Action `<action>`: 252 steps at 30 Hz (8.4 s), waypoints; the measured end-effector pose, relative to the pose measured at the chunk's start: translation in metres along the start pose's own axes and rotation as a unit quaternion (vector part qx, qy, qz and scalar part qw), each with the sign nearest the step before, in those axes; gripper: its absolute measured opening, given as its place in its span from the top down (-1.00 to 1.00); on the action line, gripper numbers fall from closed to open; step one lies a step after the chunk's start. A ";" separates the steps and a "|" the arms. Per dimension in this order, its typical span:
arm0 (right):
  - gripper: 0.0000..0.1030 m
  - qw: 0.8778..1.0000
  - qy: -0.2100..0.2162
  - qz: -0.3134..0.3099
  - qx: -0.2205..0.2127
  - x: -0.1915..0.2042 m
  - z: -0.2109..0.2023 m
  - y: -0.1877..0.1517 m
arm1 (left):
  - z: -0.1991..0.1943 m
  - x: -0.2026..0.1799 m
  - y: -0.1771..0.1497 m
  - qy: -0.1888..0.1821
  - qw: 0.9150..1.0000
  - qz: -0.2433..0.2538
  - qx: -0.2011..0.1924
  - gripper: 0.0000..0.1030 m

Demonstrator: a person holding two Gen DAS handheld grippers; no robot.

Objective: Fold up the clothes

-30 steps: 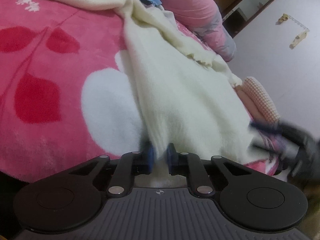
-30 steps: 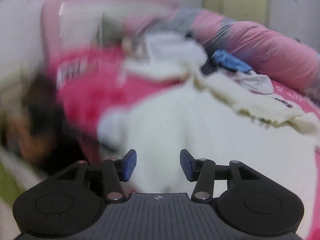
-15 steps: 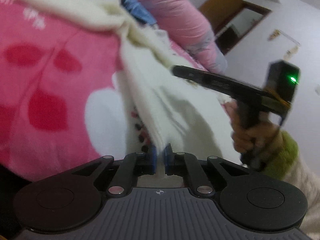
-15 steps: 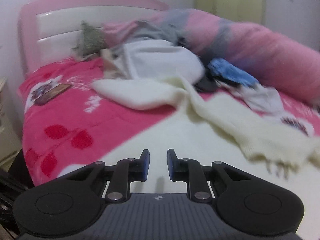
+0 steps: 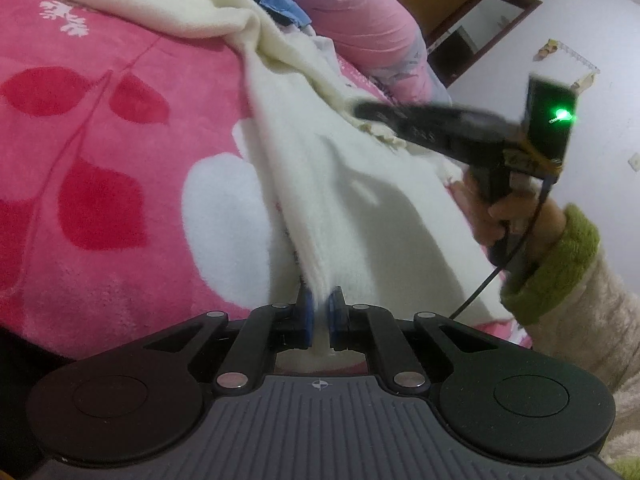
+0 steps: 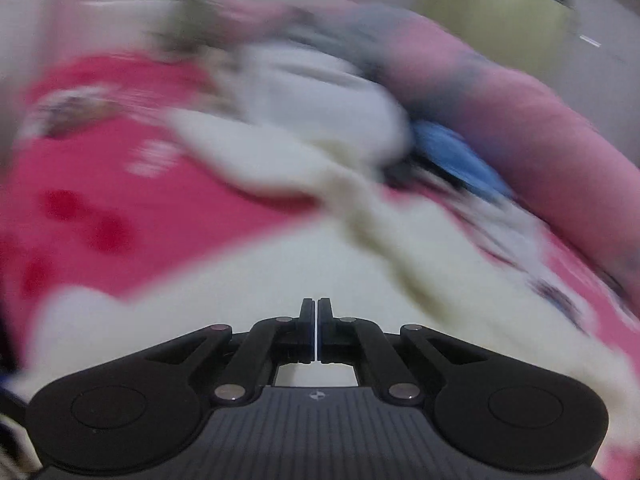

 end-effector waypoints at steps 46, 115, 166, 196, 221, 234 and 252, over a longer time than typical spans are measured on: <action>-0.09 0.837 -0.146 0.514 0.118 -0.212 -0.185 -0.263 | -0.007 0.011 -0.004 0.022 0.999 -0.014 0.034 0.75; 0.14 0.887 -0.083 0.446 0.085 -0.261 -0.065 -0.166 | 0.083 0.011 0.176 0.089 0.984 0.152 -0.011 0.39; 0.58 0.675 0.138 0.724 0.032 -0.415 0.278 -0.159 | 0.252 0.149 0.356 -0.020 0.982 -0.102 -0.158 0.49; 0.71 0.860 -0.039 0.506 0.045 -0.362 0.229 -0.047 | 0.185 0.067 0.284 0.135 0.978 0.136 -0.079 0.28; 0.66 0.947 0.063 0.288 0.128 -0.106 0.128 0.039 | -0.008 0.094 0.198 0.204 0.960 -0.029 -0.191 0.00; 0.44 0.963 -0.032 0.244 0.104 -0.073 0.181 0.040 | -0.041 0.142 0.192 0.252 0.925 -0.082 -0.270 -0.12; 0.35 0.959 -0.045 0.274 0.056 -0.069 0.182 0.027 | -0.043 0.162 0.186 0.252 0.922 -0.097 -0.277 -0.17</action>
Point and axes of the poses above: each gripper's, at about its wrist camera, not at the fingertips, and z roughly the way its jaws point, x to its left, y to its top, the point moved 2 cm from there along z, roughly the way its jaws point, and after that the axes turned 13 degrees about -y, right-handed, at the moved point
